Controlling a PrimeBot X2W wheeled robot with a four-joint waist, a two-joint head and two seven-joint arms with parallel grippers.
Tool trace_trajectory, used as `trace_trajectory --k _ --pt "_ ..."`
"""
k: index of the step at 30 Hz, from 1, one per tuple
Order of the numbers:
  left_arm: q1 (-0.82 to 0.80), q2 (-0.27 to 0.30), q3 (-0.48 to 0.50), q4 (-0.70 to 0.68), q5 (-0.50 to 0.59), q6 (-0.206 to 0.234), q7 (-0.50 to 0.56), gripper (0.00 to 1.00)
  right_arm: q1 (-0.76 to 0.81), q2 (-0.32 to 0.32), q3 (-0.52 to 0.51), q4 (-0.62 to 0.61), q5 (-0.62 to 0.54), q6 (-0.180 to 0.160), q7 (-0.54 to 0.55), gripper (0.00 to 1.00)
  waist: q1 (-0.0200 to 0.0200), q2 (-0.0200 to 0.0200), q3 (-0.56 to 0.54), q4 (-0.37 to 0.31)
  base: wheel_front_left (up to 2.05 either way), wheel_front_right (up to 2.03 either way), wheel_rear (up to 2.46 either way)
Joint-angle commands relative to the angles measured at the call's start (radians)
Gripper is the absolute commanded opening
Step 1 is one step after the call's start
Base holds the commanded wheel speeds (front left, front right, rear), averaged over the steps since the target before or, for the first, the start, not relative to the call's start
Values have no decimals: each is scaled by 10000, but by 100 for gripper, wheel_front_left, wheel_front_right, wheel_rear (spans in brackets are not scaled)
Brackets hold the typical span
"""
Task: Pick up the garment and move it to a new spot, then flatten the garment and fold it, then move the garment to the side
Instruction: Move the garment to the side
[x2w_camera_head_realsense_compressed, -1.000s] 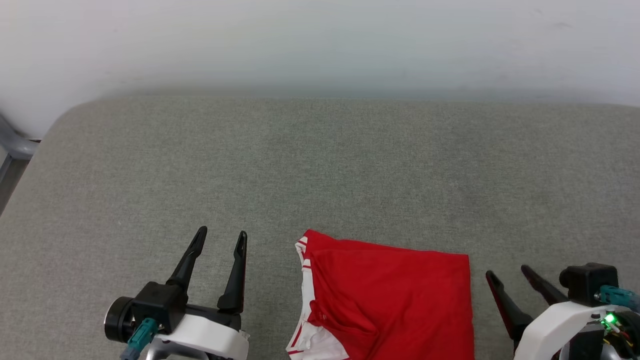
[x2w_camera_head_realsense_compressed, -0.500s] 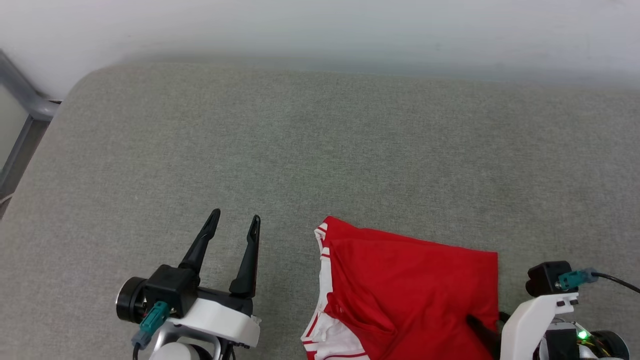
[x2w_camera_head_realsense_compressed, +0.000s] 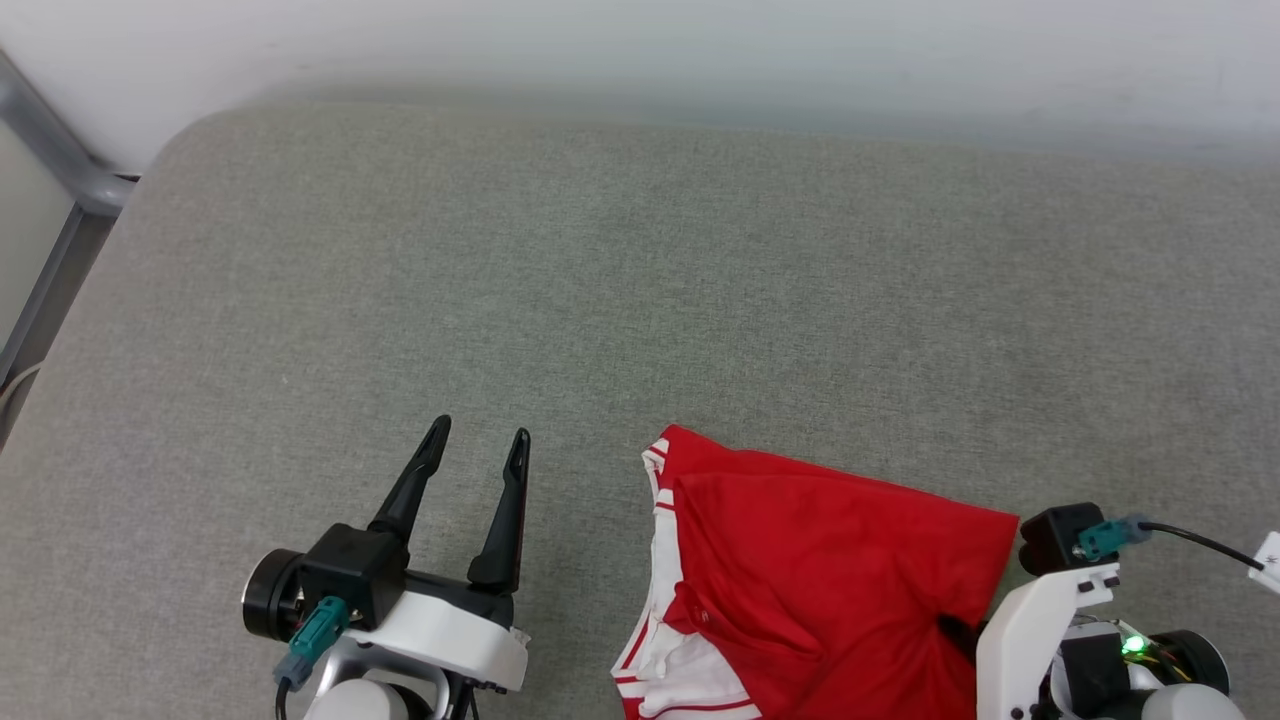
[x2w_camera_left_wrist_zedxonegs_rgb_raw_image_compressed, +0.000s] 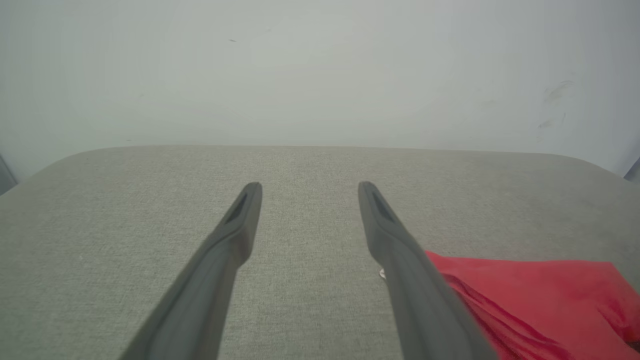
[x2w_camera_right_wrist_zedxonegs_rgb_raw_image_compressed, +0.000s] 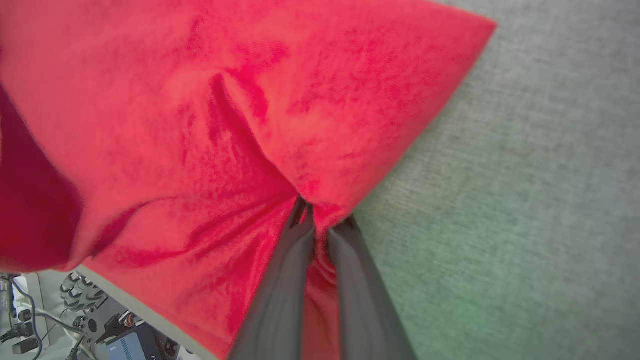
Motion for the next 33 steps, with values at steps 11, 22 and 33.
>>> trace_trajectory --k 11,22,33 --pt "157 106 -371 29 -174 -23 -22 100 -623 -2163 1303 -1013 -1088 -15 -819 0 1 0 -461 -1119 0 0 0" --pt "-190 63 -1172 -308 -133 -22 -22 100 -1378 -4587 2071 -2156 -731 -14 -91 0 1 0 -63 -2720 0 0 0" --pt "-1065 531 -1607 -797 -99 -22 -22 100 -2770 -6366 2187 -930 -298 -17 -1174 0 1 0 1331 -3914 0 0 0"
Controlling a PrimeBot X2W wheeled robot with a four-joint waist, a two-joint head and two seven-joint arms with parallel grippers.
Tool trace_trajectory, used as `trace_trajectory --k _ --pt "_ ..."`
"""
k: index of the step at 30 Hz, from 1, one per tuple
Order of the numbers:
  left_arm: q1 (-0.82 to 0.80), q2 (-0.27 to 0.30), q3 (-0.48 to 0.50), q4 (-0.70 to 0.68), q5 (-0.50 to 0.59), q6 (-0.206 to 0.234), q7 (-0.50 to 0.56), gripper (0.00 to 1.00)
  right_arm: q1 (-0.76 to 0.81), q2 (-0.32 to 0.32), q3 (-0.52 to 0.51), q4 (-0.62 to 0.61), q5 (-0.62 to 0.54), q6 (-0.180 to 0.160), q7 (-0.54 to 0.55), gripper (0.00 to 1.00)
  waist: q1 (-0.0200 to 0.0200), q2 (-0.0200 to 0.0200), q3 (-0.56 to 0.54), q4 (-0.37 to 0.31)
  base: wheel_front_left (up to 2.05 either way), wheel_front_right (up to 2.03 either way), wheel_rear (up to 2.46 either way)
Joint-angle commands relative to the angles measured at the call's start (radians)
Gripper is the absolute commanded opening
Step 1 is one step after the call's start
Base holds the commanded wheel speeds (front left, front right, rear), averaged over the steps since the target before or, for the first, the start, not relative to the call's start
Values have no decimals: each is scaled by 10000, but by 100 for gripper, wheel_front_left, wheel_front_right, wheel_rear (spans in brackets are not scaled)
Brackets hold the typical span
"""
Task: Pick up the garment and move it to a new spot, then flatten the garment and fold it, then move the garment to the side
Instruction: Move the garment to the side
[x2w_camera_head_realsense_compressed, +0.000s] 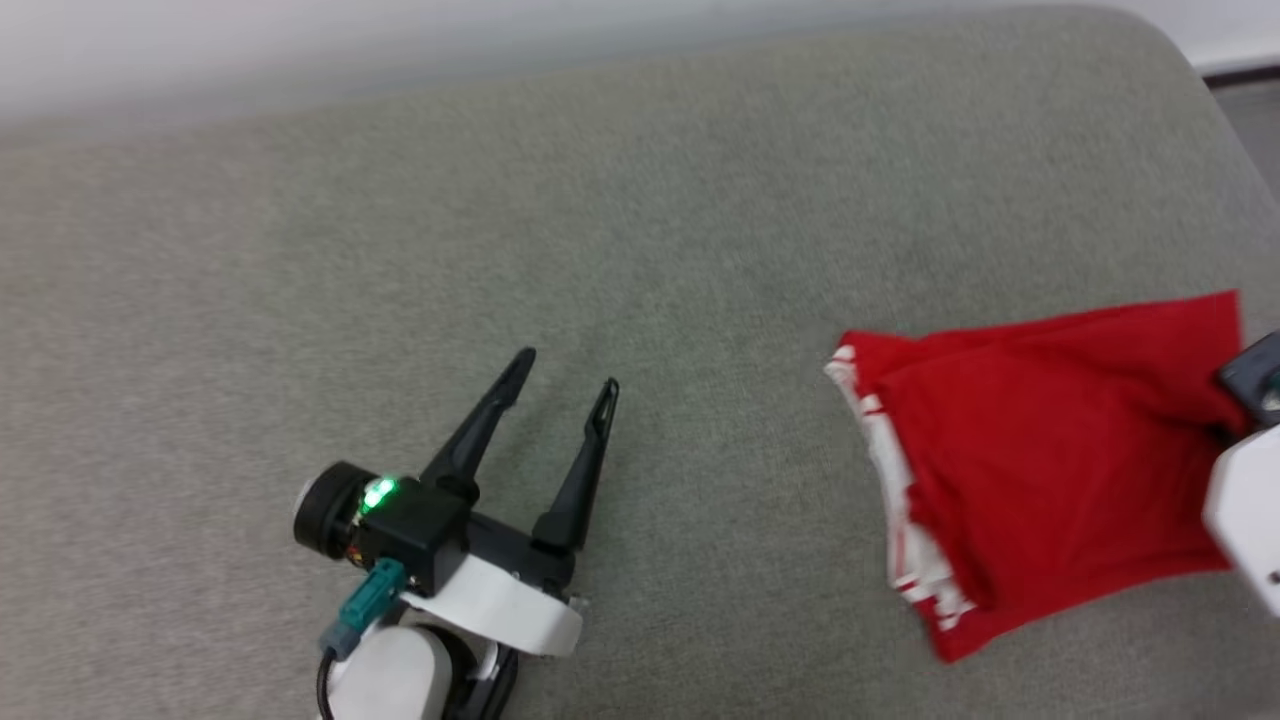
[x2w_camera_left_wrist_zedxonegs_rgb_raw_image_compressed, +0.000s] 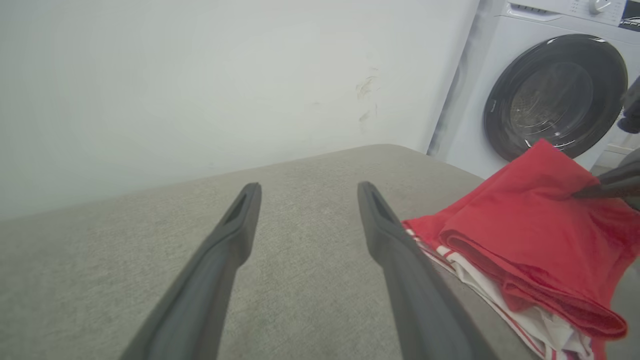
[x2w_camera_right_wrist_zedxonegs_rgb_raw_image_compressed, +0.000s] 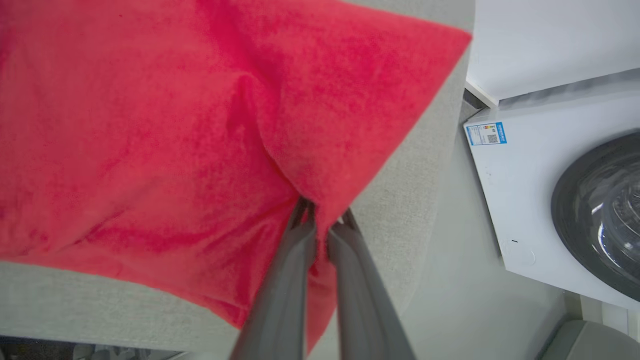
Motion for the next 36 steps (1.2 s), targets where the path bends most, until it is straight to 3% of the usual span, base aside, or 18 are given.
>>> trace_trajectory --k 1,7,12,22,29,30,31,36 --pt "-251 149 59 -126 14 -20 -22 100 -324 -310 -74 294 -36 -21 -279 0 0 -1 705 -444 0 0 0" --pt "-1017 828 -12 -723 263 -20 -3 100 -1028 -803 -747 2049 -119 -21 -1500 0 0 -1 1882 -597 0 0 0" --pt "-1565 1242 -53 -1661 330 -20 310 100 -1558 -838 -1613 3712 -450 -21 -2614 0 0 -1 2664 -522 0 0 0" --pt "-1979 1571 -13 -3128 375 16 931 100 -2518 -290 -3122 6181 -963 -21 -3990 0 0 -1 3493 -185 0 0 0" --pt "-1857 1618 -55 -3297 394 129 1027 100 -3018 113 -3659 7353 -1596 -21 -4539 1 0 -1 3623 73 0 0 0" --pt "-1824 1608 -65 -3254 376 146 990 100 -3071 159 -3703 7478 -1727 -21 -4550 44 0 -1 3587 105 0 0 0" --pt "-1788 1598 -87 -3201 359 139 942 100 -3095 193 -3771 7601 -1839 -21 -4541 100 0 -1 3530 136 0 0 0" --pt "-1613 1484 -106 -2788 256 252 663 100 -3249 368 -4041 7819 -2295 -21 -4506 100 0 -1 2999 220 0 0 0"
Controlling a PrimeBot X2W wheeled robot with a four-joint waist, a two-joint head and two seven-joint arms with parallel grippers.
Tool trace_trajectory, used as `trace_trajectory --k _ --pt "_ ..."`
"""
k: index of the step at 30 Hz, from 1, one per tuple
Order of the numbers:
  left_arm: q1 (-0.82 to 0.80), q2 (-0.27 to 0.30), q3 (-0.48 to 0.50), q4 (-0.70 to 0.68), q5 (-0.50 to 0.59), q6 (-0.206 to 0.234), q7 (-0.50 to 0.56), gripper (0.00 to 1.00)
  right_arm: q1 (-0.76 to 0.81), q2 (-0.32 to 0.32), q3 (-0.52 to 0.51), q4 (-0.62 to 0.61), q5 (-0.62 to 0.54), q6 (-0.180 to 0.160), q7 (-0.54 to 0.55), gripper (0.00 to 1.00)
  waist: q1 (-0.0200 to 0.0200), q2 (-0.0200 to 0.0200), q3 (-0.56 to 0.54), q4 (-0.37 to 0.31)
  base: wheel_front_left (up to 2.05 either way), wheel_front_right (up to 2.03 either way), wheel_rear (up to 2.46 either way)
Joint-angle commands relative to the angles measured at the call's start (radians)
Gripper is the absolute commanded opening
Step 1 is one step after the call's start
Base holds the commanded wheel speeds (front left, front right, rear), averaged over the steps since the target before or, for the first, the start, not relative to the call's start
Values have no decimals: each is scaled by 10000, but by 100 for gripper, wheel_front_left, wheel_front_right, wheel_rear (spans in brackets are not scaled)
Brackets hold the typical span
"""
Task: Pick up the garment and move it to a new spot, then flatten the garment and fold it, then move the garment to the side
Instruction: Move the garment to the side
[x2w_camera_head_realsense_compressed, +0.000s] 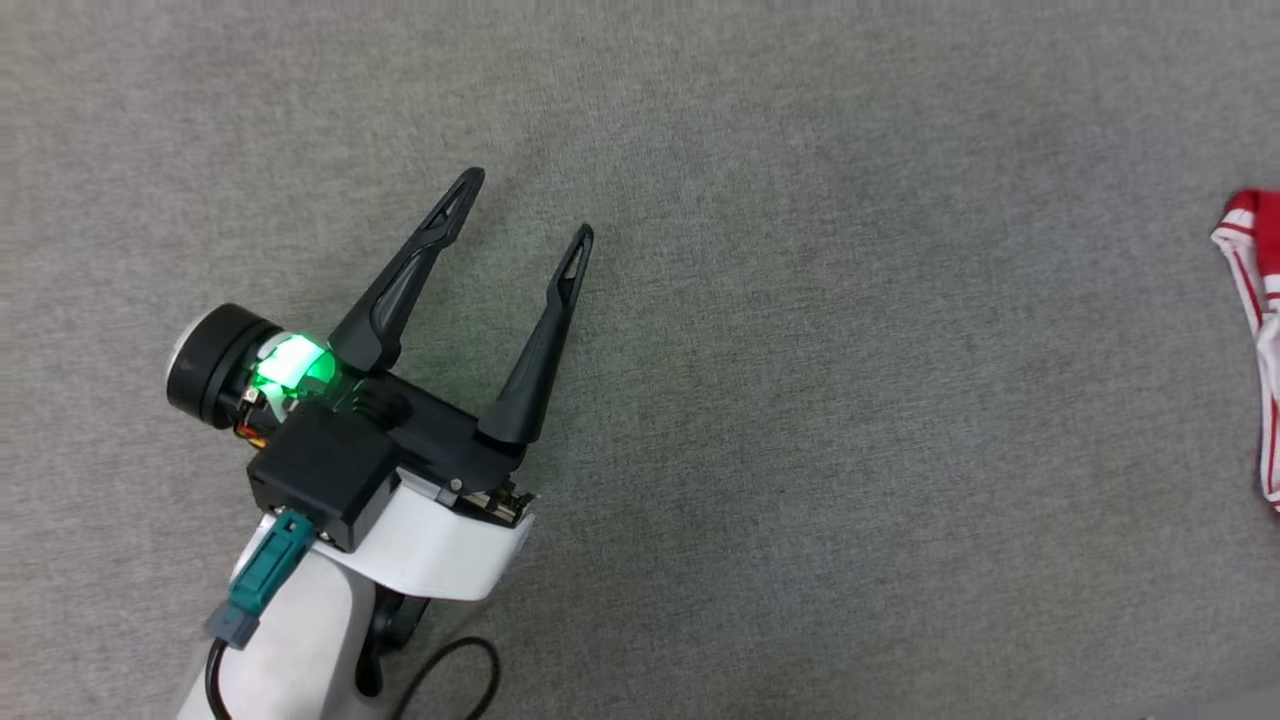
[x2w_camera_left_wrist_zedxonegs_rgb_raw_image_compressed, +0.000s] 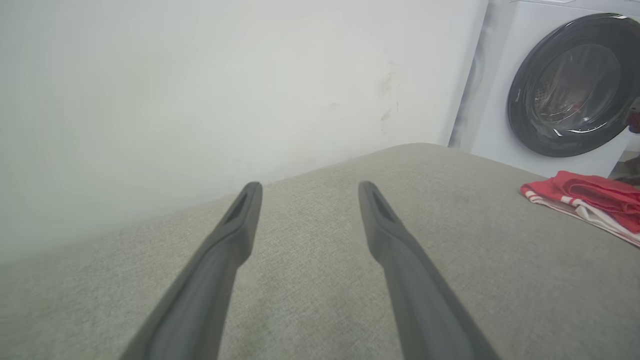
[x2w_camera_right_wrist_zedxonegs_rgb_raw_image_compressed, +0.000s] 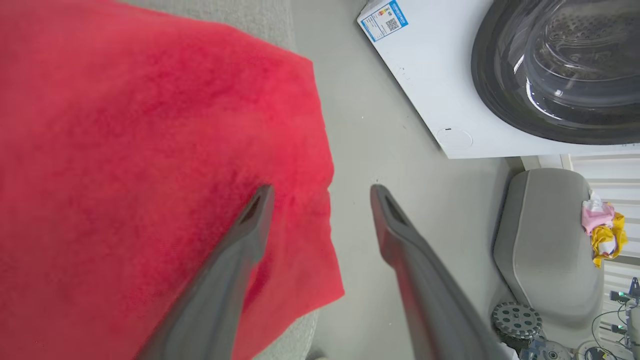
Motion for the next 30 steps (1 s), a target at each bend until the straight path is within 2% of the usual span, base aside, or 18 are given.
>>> trace_trajectory --k 1,8,14,18,19,22,30 --pt "250 -108 65 267 -138 92 -232 100 -224 85 -83 -231 -156 -19 15 100 -1 0 -643 65 0 0 0" --pt "769 -357 357 1033 -559 319 -590 100 -20 439 -114 -1743 145 -19 49 100 -1 0 -2022 277 0 0 0" --pt "1436 -727 773 1527 -1173 446 -700 100 527 1314 -255 -3896 672 -19 101 100 -1 0 -3081 659 0 0 0" --pt "1864 -811 940 1851 -1163 567 -721 100 1163 2194 -352 -5258 1103 -16 -24 100 -1 0 -3653 1030 0 0 0" --pt "2077 -885 1124 1925 -1201 628 -719 100 1527 2671 -422 -5912 1277 -16 -148 100 -1 0 -3927 1210 0 0 0" --pt "2405 -963 1337 2036 -1129 693 -717 100 2167 3373 -466 -6771 1499 -16 -624 100 -1 0 -4271 1449 0 0 0" --pt "3111 -1314 1916 2380 -1152 635 -713 100 4051 5017 -99 -8008 1928 -16 -1992 100 -1 0 -4836 1807 0 0 0"
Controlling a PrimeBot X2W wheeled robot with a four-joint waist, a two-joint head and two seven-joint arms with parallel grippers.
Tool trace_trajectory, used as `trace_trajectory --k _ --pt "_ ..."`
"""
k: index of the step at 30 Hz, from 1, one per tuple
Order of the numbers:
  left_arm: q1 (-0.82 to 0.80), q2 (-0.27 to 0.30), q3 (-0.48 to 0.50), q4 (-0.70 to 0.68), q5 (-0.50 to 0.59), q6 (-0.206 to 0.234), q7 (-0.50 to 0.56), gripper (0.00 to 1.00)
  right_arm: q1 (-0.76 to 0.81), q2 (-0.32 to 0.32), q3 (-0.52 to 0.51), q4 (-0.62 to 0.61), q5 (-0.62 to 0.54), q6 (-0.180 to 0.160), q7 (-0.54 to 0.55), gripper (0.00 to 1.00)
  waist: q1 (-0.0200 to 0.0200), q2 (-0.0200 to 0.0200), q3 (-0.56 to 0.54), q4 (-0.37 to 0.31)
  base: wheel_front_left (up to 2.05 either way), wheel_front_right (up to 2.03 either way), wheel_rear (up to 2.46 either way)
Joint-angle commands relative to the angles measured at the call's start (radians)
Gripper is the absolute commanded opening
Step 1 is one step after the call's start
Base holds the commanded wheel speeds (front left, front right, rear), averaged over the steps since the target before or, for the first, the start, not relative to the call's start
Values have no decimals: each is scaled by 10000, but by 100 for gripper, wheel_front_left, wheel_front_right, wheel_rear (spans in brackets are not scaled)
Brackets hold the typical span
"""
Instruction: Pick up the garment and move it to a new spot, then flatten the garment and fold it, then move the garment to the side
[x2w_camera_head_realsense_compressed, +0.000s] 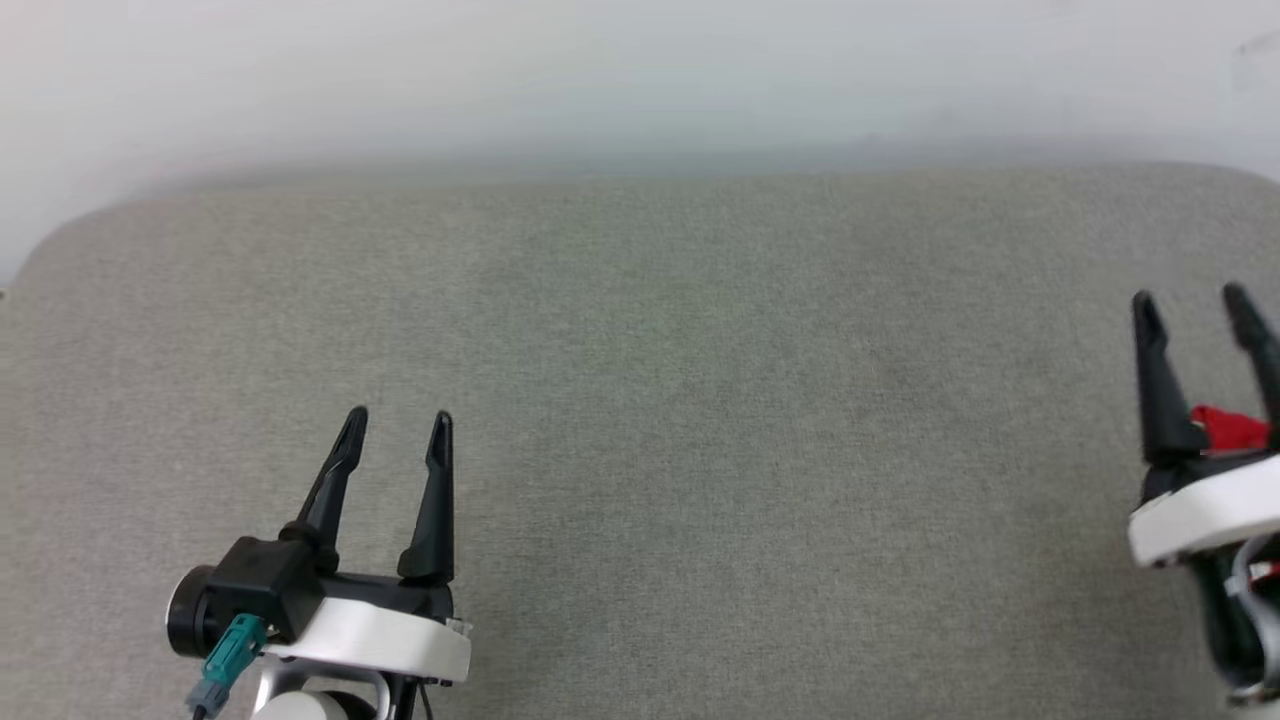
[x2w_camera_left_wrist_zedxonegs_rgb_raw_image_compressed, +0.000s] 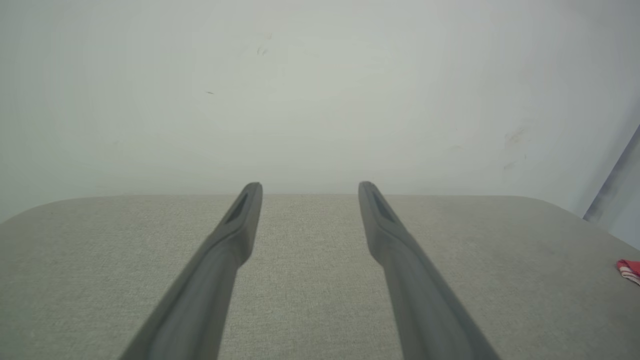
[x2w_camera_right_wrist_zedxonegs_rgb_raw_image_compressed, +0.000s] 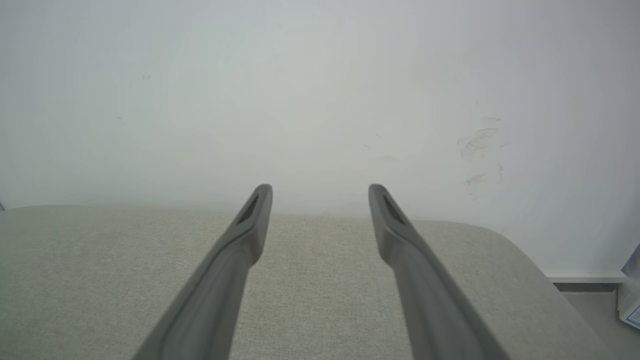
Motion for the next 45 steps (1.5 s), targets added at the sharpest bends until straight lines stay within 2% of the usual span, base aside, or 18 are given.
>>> trace_trajectory --k 1,5,11,18,30,31,34,45 --pt "145 -94 104 49 46 8 -19 100 301 308 -7 -88 60 -12 -166 100 2 -1 -154 131 0 0 0" --pt "368 -291 417 349 199 17 -19 100 901 1110 87 243 46 -9 -868 100 2 -1 -280 177 0 0 0" --pt "518 -526 694 769 427 -184 -20 100 1116 1681 505 1206 -150 -10 -1760 100 2 -1 -424 150 0 0 0" --pt "570 -703 948 898 577 -442 -20 100 968 1770 793 1745 -280 -9 -2100 100 2 -1 -529 97 0 0 0" --pt "618 -837 1274 805 474 -704 -21 100 911 1780 871 1939 -117 -9 -2291 100 2 -1 -583 40 0 0 0" --pt "513 -828 1291 827 458 -698 0 0 1000 1739 874 1931 -130 -4 -2213 0 2 -1 -583 40 0 0 0" --pt "535 -834 1294 976 445 -702 9 0 1092 1739 886 2064 -116 -2 -2189 0 2 -1 -582 38 0 0 0" --pt "403 -840 1434 1303 -1485 -729 540 0 1114 1744 757 2259 1760 -2 -1719 0 3 -1 -623 48 0 0 0"
